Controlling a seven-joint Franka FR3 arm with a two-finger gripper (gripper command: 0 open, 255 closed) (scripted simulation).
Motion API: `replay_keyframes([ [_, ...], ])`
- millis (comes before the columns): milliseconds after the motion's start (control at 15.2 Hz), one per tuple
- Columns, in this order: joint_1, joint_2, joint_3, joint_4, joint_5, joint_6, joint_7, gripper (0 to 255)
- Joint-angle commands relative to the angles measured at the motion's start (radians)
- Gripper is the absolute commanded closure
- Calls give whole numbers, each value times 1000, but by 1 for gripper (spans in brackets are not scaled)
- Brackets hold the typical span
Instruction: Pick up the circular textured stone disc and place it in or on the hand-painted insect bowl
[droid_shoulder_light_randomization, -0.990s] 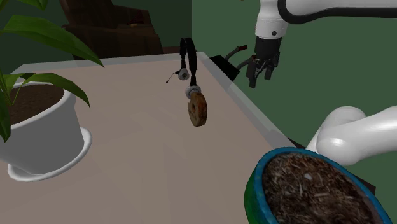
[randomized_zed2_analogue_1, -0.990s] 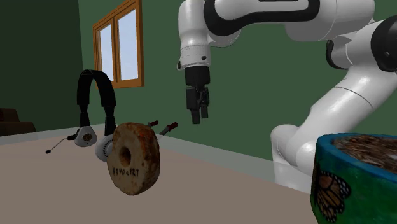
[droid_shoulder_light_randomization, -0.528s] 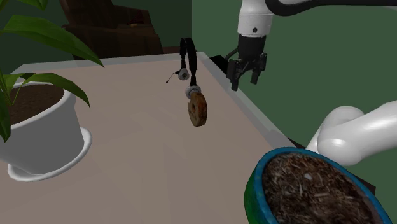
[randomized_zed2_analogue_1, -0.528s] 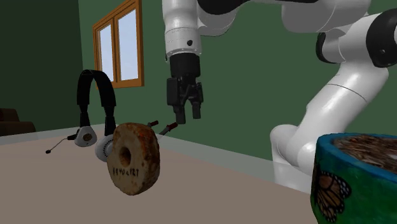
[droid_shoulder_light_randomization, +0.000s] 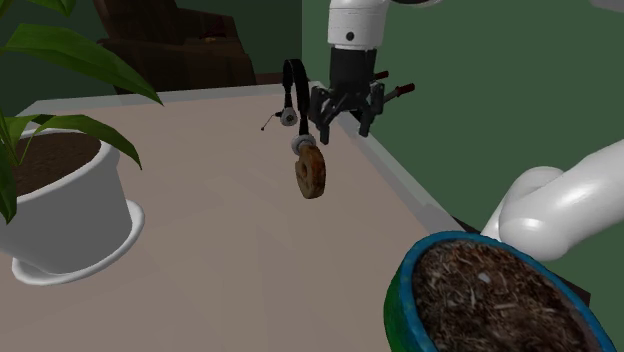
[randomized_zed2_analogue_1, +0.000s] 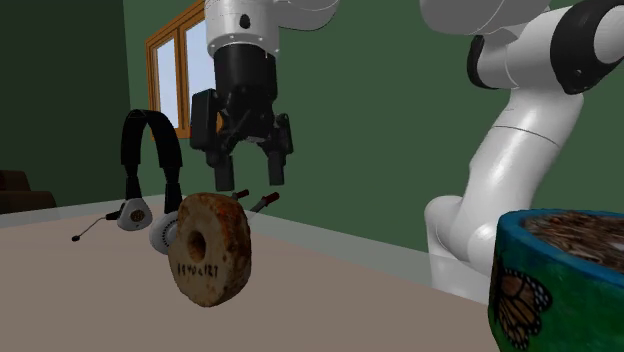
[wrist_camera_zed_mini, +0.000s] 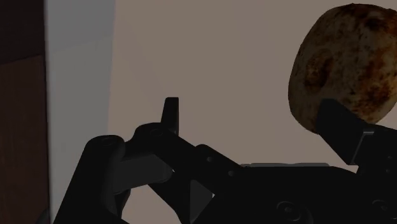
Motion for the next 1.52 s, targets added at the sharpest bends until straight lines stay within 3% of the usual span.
replay_keyframes([
  [0,2,44,36,50,19,8,70,0],
  [264,0,151,98,167,27,24,189,0],
  [792,10,136,114,56,41,123,180,0],
  [1254,10,136,114,56,41,123,180,0],
  [1320,10,136,114,56,41,123,180,255],
  [1452,10,136,114,56,41,123,180,255],
])
